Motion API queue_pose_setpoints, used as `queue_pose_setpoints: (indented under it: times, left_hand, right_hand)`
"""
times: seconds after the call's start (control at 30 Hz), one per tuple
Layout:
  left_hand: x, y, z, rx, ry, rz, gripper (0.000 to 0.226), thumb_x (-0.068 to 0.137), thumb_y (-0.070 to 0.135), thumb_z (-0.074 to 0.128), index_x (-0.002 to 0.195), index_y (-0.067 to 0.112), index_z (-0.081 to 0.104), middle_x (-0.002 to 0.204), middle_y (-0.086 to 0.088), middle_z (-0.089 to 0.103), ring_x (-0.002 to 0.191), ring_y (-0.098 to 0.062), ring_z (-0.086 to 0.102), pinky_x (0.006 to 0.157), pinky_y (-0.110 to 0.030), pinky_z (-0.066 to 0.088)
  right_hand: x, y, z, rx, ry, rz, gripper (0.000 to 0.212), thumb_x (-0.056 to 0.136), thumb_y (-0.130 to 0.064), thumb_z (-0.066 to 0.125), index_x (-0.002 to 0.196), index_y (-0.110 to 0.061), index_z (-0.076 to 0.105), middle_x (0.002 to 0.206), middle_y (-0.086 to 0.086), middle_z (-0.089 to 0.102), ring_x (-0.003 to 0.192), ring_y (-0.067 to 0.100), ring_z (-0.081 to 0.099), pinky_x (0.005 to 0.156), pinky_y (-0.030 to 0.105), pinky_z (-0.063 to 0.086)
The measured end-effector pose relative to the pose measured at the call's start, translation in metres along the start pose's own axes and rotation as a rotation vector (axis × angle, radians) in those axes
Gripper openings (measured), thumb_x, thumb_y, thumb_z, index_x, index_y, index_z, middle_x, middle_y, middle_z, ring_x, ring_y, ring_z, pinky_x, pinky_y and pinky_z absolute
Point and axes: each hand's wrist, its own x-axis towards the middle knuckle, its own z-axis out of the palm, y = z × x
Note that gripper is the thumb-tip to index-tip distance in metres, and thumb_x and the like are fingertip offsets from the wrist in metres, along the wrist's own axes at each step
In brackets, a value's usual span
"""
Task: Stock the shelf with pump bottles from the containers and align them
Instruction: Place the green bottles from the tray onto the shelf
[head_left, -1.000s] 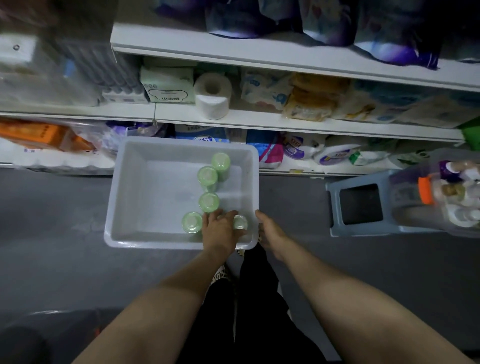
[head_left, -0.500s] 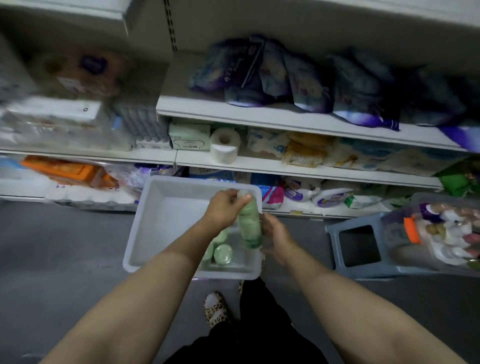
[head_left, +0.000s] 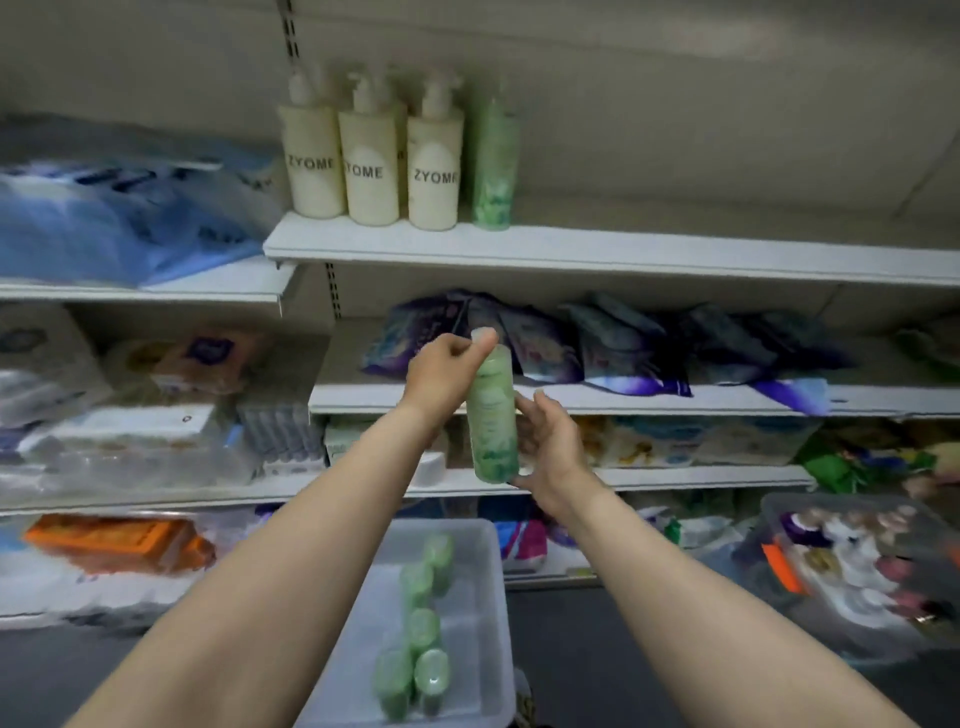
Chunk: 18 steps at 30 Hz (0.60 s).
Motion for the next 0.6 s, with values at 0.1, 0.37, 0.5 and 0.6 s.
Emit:
queue_pose_setpoints:
  times: [0.1,0.37,0.5,0.6]
  left_hand:
    - [0.002,0.031,0.0,-0.098,-0.004,0.097,0.053,0.083,0.064,0.062,0.115,0.021,0.063,0.112,0.005,0.068,0.106,-0.016,0.064,0.093,-0.042,0.054]
    - [0.006,0.062,0.002,-0.234,-0.189,0.286,0.066,0.089,0.027,0.068,0.143,0.051,0.038,0.116,0.008,0.069,0.109,-0.009,0.066,0.093,-0.035,0.055]
    - [0.02,0.085,0.004,-0.236,-0.109,0.331,0.075,0.087,0.022,0.072,0.14,0.06,0.035,0.102,0.01,0.074,0.099,-0.004,0.069,0.088,-0.033,0.056]
    - [0.033,0.1,0.007,-0.197,-0.033,0.374,0.075,0.086,0.023,0.073,0.14,0.058,0.035,0.093,0.018,0.074,0.09,0.004,0.068,0.08,-0.024,0.054]
  right_hand:
    - [-0.008,-0.041,0.011,0.063,-0.012,-0.08,0.046,0.094,-0.059,0.042,0.113,-0.033,0.075,0.115,-0.001,0.072,0.109,0.022,0.062,0.081,0.042,0.051]
    - [-0.022,-0.131,0.023,0.126,-0.074,-0.261,0.048,0.096,-0.059,0.036,0.114,-0.032,0.073,0.103,-0.004,0.077,0.108,0.022,0.066,0.083,0.047,0.054]
    - [-0.018,-0.159,0.028,0.103,-0.111,-0.312,0.05,0.097,-0.059,0.033,0.121,-0.034,0.07,0.106,-0.004,0.077,0.103,0.017,0.068,0.074,0.042,0.055]
    - [-0.01,-0.178,0.03,0.081,-0.113,-0.358,0.049,0.098,-0.058,0.034,0.122,-0.033,0.069,0.11,-0.004,0.076,0.107,0.017,0.068,0.078,0.042,0.056]
